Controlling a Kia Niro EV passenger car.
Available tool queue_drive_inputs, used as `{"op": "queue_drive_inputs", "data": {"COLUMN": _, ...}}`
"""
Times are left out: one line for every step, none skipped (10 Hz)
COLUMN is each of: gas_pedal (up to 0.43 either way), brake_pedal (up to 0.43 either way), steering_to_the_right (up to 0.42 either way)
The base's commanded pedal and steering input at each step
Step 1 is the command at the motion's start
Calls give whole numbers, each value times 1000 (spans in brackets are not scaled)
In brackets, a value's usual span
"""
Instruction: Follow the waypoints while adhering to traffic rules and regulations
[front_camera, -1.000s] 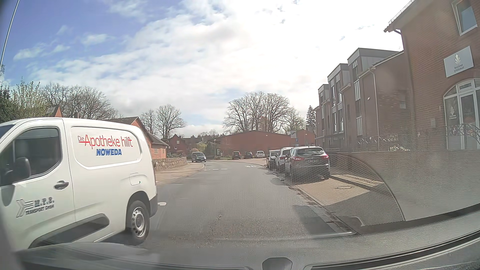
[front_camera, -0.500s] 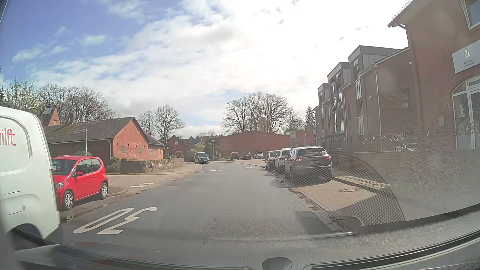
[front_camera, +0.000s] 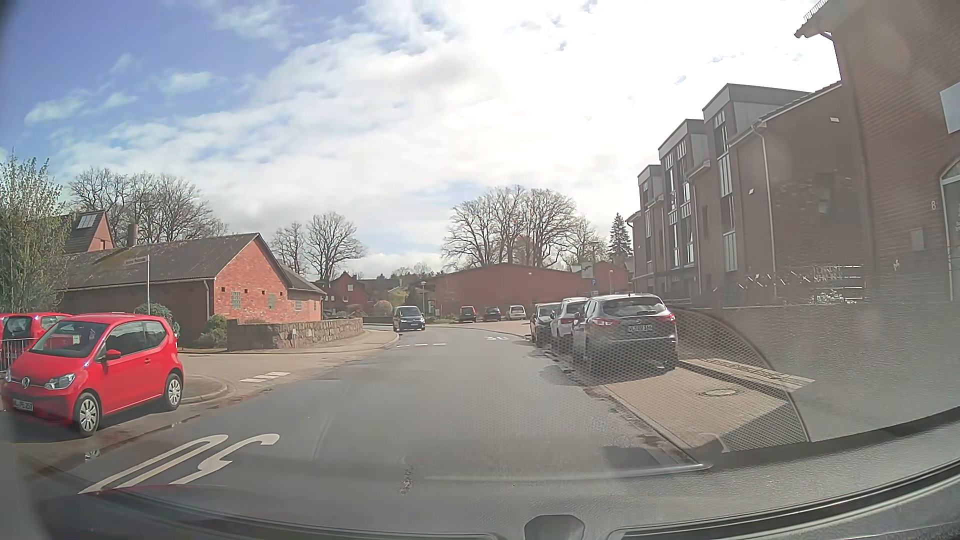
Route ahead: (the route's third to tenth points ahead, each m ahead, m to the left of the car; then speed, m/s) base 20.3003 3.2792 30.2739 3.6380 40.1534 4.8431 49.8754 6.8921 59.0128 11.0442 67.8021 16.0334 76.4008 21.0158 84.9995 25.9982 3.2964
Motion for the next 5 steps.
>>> {"op": "queue_drive_inputs", "data": {"gas_pedal": 390, "brake_pedal": 0, "steering_to_the_right": 5}}
{"op": "queue_drive_inputs", "data": {"gas_pedal": 390, "brake_pedal": 0, "steering_to_the_right": 4}}
{"op": "queue_drive_inputs", "data": {"gas_pedal": 390, "brake_pedal": 0, "steering_to_the_right": 1}}
{"op": "queue_drive_inputs", "data": {"gas_pedal": 390, "brake_pedal": 6, "steering_to_the_right": -6}}
{"op": "queue_drive_inputs", "data": {"gas_pedal": 390, "brake_pedal": 0, "steering_to_the_right": -14}}
